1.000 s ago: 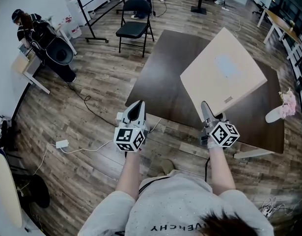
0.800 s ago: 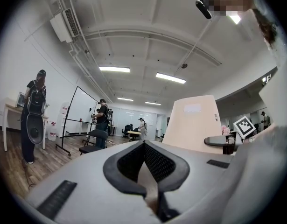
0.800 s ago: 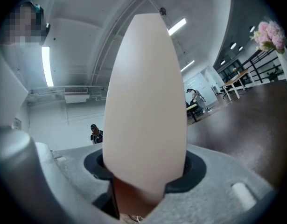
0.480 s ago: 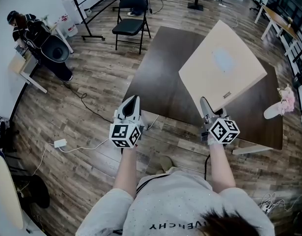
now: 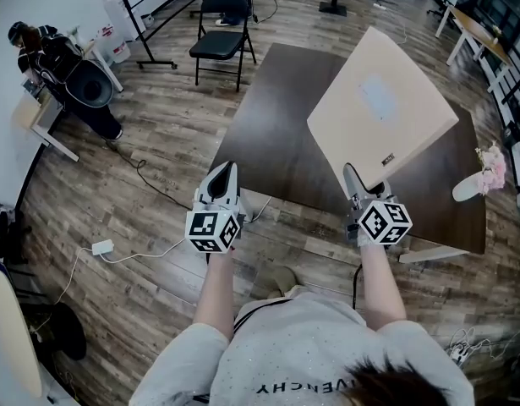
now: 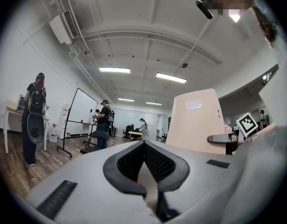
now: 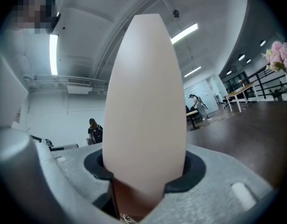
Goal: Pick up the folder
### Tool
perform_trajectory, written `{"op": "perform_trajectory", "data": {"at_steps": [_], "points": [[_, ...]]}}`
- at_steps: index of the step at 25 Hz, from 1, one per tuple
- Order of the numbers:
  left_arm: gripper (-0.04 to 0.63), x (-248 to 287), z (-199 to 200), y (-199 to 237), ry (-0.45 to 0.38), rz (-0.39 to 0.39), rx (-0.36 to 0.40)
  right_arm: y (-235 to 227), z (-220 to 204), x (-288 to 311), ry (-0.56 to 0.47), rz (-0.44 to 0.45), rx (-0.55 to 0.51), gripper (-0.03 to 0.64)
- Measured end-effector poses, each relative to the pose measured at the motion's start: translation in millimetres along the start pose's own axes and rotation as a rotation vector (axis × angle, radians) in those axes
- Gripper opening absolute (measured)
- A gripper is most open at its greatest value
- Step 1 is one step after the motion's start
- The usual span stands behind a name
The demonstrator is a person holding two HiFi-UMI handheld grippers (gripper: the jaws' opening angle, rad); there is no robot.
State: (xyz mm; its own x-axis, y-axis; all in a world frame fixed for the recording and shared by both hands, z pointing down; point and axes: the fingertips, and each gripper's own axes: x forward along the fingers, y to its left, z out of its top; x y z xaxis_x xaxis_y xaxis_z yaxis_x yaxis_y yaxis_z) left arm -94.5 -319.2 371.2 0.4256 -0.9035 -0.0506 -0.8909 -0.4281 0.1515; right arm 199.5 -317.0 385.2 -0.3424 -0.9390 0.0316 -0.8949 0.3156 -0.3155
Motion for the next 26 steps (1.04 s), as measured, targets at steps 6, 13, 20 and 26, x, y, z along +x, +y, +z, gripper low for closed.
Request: {"op": "perform_trajectory", "data": {"at_steps": [6, 13, 20, 26], "points": [[-0.002, -1, -7, -3, 0.007, -0.006, -0.004, -4, -2, -4, -0.005, -0.013, -0.006, 0.258], [-0.002, -3, -14, -3, 0.021, 0.0, -0.013, -8, -5, -6, 0.001, -0.022, -0.011, 0.259], [-0.002, -1, -20, -10, 0.032, -0.007, -0.015, -14, -8, -10, 0.006, -0.03, -0.008, 0.259], [-0.002, 2, -23, -10, 0.036, -0.003, -0.018, -18, -11, -7, 0.013, -0.023, 0.012, 0.261]]}}
